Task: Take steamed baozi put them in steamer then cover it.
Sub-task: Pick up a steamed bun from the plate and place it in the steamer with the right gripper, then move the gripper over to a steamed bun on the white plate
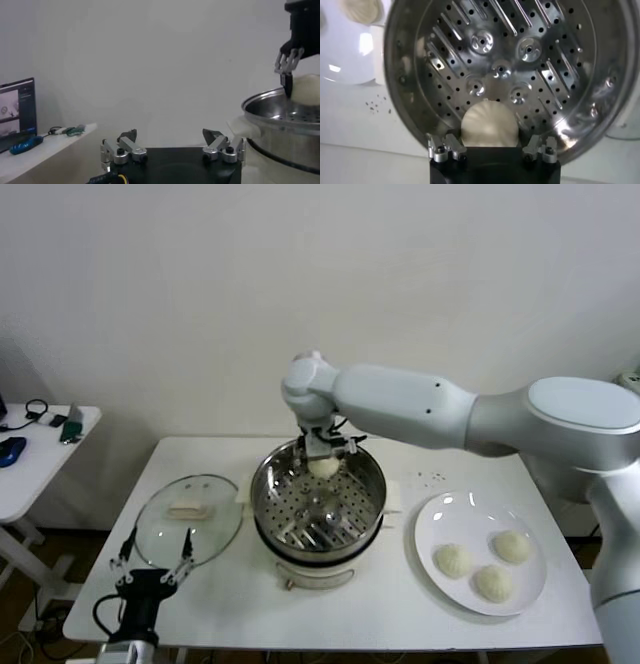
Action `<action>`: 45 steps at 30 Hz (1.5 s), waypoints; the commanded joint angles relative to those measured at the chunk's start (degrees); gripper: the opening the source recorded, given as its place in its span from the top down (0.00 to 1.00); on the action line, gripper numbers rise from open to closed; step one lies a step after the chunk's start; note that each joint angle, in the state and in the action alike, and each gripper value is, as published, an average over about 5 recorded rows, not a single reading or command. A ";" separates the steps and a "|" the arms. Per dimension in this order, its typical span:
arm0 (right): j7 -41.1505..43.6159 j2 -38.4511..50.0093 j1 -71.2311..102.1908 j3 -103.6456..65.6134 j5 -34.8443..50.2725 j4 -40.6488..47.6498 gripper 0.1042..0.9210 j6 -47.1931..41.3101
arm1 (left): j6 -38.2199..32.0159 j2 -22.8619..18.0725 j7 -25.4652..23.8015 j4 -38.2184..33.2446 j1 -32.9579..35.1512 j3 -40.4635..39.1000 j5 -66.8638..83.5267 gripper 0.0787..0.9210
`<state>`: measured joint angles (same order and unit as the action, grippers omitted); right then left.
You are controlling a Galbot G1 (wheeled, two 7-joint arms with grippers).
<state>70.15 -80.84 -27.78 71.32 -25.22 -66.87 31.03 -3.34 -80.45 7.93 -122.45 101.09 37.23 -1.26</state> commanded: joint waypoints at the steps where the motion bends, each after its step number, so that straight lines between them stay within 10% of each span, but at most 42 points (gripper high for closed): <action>1: -0.14 -2.02 4.63 -1.21 -4.28 2.31 0.21 0.91 | -0.17 -0.04 0.01 0.29 0.27 0.25 0.24 0.12; 27: 1.11 0.59 1.85 -5.53 -1.99 -0.32 0.12 0.66 | -0.36 -0.11 0.01 0.47 0.25 0.45 0.38 0.12; 45: -6.54 30.61 -15.90 8.18 44.82 -7.48 0.12 -28.12 | -0.53 0.38 -0.13 0.28 0.11 0.12 0.48 0.12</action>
<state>69.31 -65.42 -36.83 71.81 -5.03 -71.57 18.83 -3.75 -80.15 7.86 -122.32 101.14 37.39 -0.85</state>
